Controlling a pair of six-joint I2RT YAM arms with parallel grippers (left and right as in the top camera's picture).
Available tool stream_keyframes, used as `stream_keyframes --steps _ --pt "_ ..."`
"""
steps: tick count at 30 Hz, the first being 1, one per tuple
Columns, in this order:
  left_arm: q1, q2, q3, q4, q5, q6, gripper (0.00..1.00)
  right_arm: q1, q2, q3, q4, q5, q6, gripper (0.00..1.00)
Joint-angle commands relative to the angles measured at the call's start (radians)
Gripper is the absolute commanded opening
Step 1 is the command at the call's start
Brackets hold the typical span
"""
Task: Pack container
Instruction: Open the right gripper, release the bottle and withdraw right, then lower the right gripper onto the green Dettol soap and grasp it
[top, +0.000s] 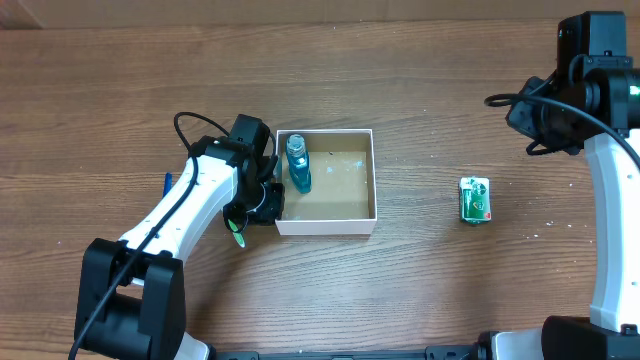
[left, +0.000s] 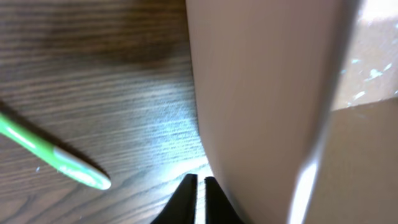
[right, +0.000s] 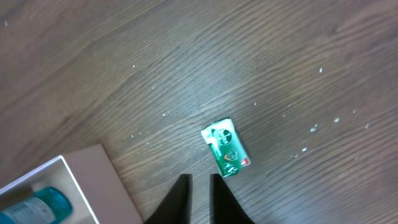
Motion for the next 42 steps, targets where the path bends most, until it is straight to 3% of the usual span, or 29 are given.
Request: stream_keyframes --steps 1,2,4,9,12,16,21,24,28,42 --pt "0.018 -0.043 0.001 -0.019 -0.066 -0.015 0.27 -0.002 -0.007 0.002 -0.016 -0.007 -0.024 0.50" --pt "0.022 -0.059 0.001 -0.025 -0.085 -0.022 0.38 -0.002 -0.011 0.002 -0.024 -0.007 -0.024 0.52" --pt "0.035 -0.103 0.001 -0.034 -0.124 -0.035 0.46 -0.002 -0.028 0.002 -0.041 -0.007 -0.028 0.52" --pt "0.102 -0.257 0.001 -0.039 -0.138 -0.036 0.88 -0.002 -0.097 0.002 -0.134 -0.008 -0.028 0.54" --pt "0.131 -0.352 0.001 -0.042 -0.160 -0.035 1.00 -0.002 -0.153 -0.006 -0.196 -0.056 -0.061 0.54" --pt "0.138 -0.459 0.001 -0.042 -0.201 -0.035 1.00 -0.002 -0.248 -0.135 -0.182 -0.105 -0.076 0.54" --pt "0.138 -0.533 0.001 -0.042 -0.208 -0.036 1.00 -0.002 -0.284 -0.403 -0.037 -0.105 -0.073 1.00" --pt "0.138 -0.558 0.001 -0.040 -0.209 -0.036 1.00 -0.002 -0.258 -0.557 0.130 -0.101 -0.099 1.00" --pt "0.138 -0.588 0.001 -0.045 -0.227 -0.035 1.00 -0.002 -0.158 -0.672 0.339 -0.101 -0.242 1.00" --pt "0.138 -0.591 0.001 -0.056 -0.231 -0.035 1.00 -0.002 0.219 -0.672 0.487 -0.051 -0.338 1.00"
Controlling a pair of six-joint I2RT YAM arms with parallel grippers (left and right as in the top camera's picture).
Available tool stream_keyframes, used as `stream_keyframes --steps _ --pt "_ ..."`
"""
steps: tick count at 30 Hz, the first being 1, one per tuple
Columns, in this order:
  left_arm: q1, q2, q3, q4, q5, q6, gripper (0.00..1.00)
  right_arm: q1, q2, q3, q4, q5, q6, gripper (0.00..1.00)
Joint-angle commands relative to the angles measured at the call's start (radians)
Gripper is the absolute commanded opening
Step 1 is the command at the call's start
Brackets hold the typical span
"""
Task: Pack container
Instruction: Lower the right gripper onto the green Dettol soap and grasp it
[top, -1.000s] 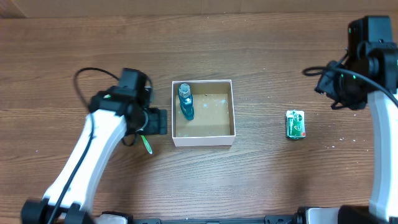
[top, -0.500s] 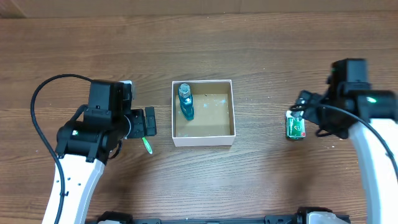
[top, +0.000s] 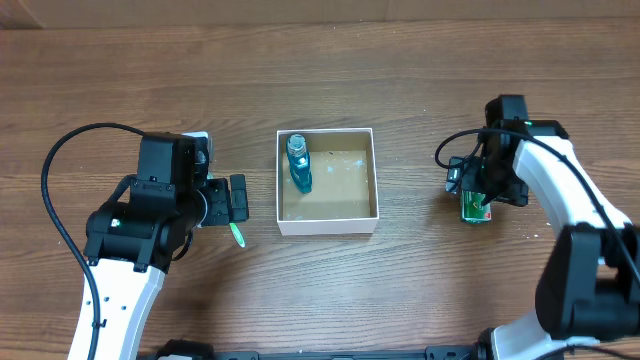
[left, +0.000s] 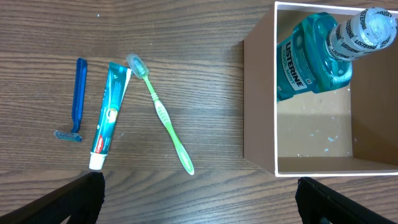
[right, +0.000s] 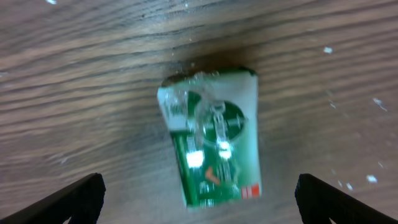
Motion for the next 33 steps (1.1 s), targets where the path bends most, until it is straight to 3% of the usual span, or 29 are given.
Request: stream_keyframes --steps 1,15,33 --pt "0.005 -0.013 0.003 0.001 -0.018 -0.006 1.00 -0.003 0.063 -0.003 0.023 0.009 -0.039 1.00" --pt "0.005 -0.013 0.003 -0.011 -0.020 -0.006 1.00 -0.092 0.107 -0.024 0.071 -0.045 -0.039 1.00" --pt "0.005 -0.013 0.003 -0.011 -0.020 -0.006 1.00 -0.092 0.109 -0.075 0.143 -0.137 -0.091 1.00"
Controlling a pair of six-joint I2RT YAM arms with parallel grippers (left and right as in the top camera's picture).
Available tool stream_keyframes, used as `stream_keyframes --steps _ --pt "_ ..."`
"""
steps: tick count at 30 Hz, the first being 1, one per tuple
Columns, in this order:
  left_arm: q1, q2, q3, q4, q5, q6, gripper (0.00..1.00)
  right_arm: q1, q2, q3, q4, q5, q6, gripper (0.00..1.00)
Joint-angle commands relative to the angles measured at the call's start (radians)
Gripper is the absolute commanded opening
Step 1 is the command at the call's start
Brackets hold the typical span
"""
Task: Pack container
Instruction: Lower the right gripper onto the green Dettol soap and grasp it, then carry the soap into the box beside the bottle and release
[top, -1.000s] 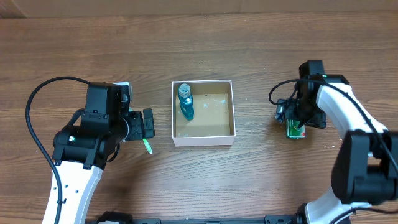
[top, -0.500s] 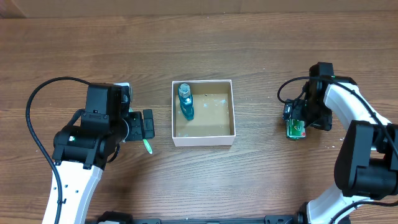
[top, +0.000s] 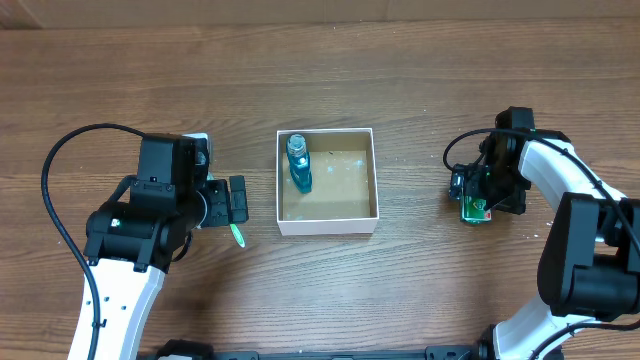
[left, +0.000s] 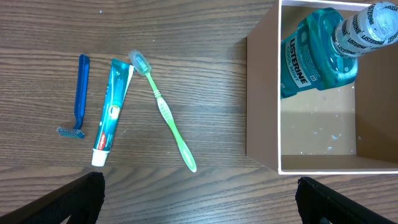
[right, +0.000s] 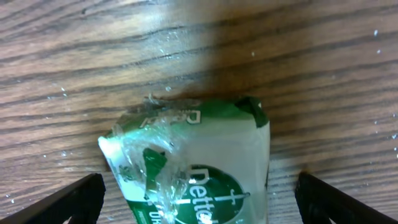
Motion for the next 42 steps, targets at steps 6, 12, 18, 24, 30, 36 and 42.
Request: stream_keyframes --steps 6,12,18,24,30,36,42 --pt "0.005 -0.013 0.003 0.000 -0.014 -0.006 1.00 -0.001 0.028 -0.048 0.054 -0.023 -0.018 1.00" --pt "0.005 -0.013 0.003 0.000 -0.014 -0.006 1.00 -0.001 0.067 -0.050 0.055 -0.019 -0.018 0.95" --pt "0.005 -0.013 0.003 -0.001 -0.013 -0.006 1.00 -0.001 0.066 -0.050 0.058 -0.019 -0.018 0.70" --pt "0.005 -0.013 0.003 -0.001 -0.013 -0.006 1.00 -0.001 0.066 -0.048 0.055 -0.019 -0.018 0.61" --pt "0.005 -0.013 0.003 0.000 -0.014 -0.005 1.00 -0.001 0.066 -0.028 0.042 -0.020 -0.018 0.52" --pt "0.005 -0.013 0.003 -0.003 -0.014 -0.002 1.00 -0.001 0.055 0.087 -0.076 -0.020 -0.005 0.39" --pt "0.005 -0.013 0.003 -0.004 -0.014 -0.002 1.00 0.010 -0.045 0.222 -0.203 -0.021 0.035 0.36"
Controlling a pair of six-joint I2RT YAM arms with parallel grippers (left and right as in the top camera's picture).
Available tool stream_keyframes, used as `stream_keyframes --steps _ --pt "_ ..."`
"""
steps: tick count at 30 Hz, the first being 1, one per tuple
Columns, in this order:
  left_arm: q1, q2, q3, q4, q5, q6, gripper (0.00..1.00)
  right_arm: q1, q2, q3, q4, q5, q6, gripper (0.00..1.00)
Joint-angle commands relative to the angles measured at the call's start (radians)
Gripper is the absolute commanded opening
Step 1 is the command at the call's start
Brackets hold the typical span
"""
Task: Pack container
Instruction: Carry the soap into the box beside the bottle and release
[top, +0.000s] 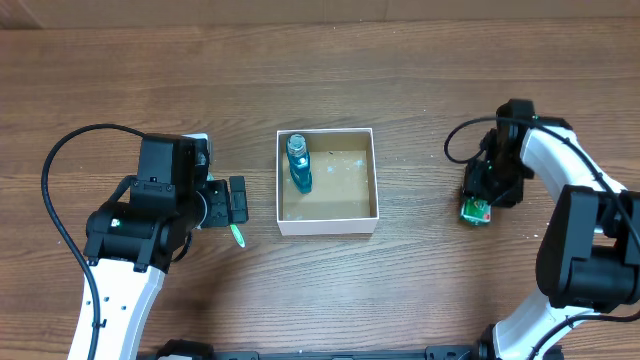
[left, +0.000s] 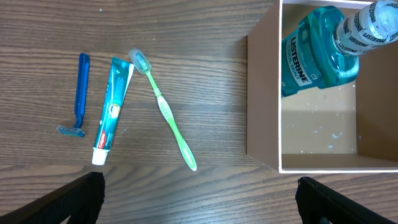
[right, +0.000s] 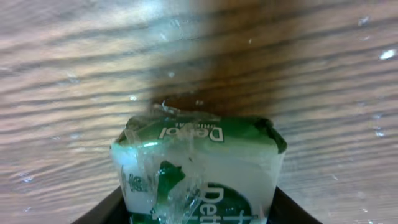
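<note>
The white box (top: 326, 226) sits mid-table with a blue mouthwash bottle (top: 297, 165) standing in its left side. A green wrapped soap bar (top: 475, 210) lies on the table at the right. My right gripper (top: 482, 192) is down on it, and its black fingers press both sides of the soap bar (right: 199, 168), so the right gripper (right: 199, 211) is shut on it. My left gripper (top: 238, 200) hovers open left of the box. The left wrist view shows the box's wall (left: 261, 93), a green toothbrush (left: 168, 118), a toothpaste tube (left: 111, 112) and a blue razor (left: 79, 93).
The toothbrush, toothpaste and razor lie side by side on the wood left of the box, mostly hidden under my left arm in the overhead view. Only the toothbrush tip (top: 238, 237) shows there. The box's right half holds nothing.
My right gripper's fingers stood wide apart around the soap bar and now press against its sides. The soap lies in the same spot. The left arm has not moved.
At first my left gripper was shut low beside the box's left wall, and my right gripper was shut high above the soap. Then the left was raised and open over the toiletries, and the right was open close over the soap. Now the right grips it.
</note>
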Motion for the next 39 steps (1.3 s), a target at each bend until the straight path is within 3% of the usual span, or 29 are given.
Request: stream_keyframes --steps 1,6,10,13,20,35,37,39 --pt "0.005 -0.013 0.003 0.001 -0.016 -0.002 1.00 0.019 -0.119 0.121 -0.053 -0.027 0.033 0.36" --pt "0.005 -0.013 0.003 -0.004 -0.041 -0.002 1.00 0.113 -0.318 0.188 -0.074 -0.083 0.033 0.37" --pt "0.005 -0.013 0.003 -0.004 -0.040 -0.002 1.00 0.301 -0.470 0.194 -0.018 -0.081 0.080 0.37" --pt "0.005 -0.013 0.003 -0.002 -0.040 -0.002 1.00 0.435 -0.484 0.194 0.017 -0.079 0.122 0.36" --pt "0.005 -0.013 0.003 -0.007 -0.039 -0.002 1.00 0.636 -0.370 0.193 0.099 0.016 0.226 0.36" --pt "0.005 -0.013 0.003 -0.007 -0.039 -0.002 1.00 0.646 -0.048 0.192 0.234 0.007 0.266 0.38" --pt "0.005 -0.013 0.003 -0.006 -0.039 -0.002 1.00 0.646 -0.031 0.191 0.241 0.007 0.266 0.40" --pt "0.005 -0.013 0.003 -0.006 -0.039 -0.002 1.00 0.646 -0.019 0.190 0.249 0.007 0.265 0.52"
